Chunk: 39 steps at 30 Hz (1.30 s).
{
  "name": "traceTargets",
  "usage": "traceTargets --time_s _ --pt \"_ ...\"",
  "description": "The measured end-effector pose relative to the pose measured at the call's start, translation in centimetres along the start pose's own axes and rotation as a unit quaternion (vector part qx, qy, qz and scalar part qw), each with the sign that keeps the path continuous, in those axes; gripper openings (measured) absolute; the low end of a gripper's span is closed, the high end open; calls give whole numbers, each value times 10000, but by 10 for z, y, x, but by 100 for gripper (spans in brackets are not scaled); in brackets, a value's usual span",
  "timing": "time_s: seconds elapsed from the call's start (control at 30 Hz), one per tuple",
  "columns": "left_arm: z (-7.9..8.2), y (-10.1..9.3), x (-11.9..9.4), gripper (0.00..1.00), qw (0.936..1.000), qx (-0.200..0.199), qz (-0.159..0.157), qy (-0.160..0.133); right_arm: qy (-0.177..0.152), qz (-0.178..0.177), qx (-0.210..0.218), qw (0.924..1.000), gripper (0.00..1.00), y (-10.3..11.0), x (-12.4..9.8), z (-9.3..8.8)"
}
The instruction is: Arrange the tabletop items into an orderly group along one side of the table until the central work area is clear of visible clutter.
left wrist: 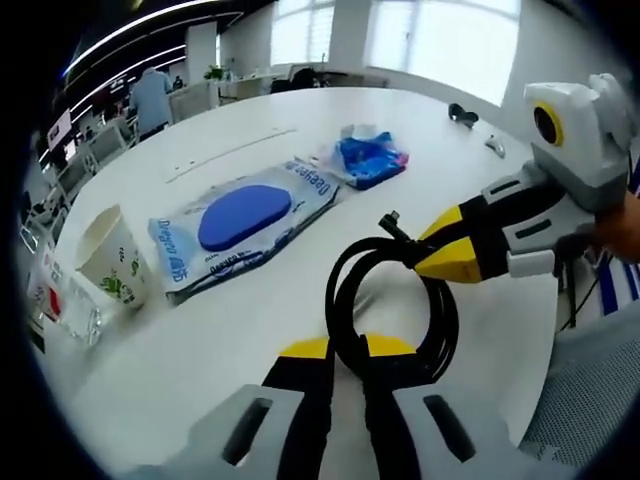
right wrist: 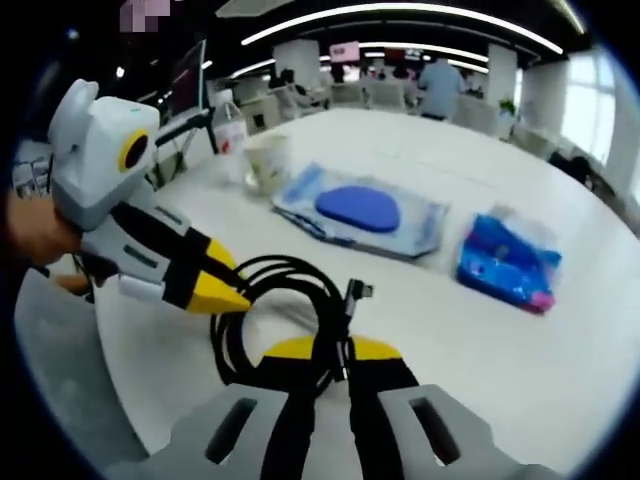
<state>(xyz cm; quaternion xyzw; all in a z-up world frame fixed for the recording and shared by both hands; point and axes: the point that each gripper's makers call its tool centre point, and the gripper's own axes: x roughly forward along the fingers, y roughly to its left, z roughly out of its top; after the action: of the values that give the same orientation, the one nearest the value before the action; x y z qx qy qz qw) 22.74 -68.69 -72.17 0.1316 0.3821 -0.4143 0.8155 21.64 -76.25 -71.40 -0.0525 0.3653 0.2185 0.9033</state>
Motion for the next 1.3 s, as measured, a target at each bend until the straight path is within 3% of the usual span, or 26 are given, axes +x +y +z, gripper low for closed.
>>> traceTargets --time_s 0.3,0.7,1.07,1.3 --pt "10 5 9 9 10000 -38 40 -8 19 23 -40 10000 7 -12 7 6" --pt "10 16 20 9 9998 -98 19 144 111 118 259 9995 8 -17 24 2" --pt "11 22 26 11 9995 193 28 264 167 142 386 9990 8 -20 32 0" --pt "11 24 28 12 9996 27 11 281 166 110 367 9991 8 -21 34 1"
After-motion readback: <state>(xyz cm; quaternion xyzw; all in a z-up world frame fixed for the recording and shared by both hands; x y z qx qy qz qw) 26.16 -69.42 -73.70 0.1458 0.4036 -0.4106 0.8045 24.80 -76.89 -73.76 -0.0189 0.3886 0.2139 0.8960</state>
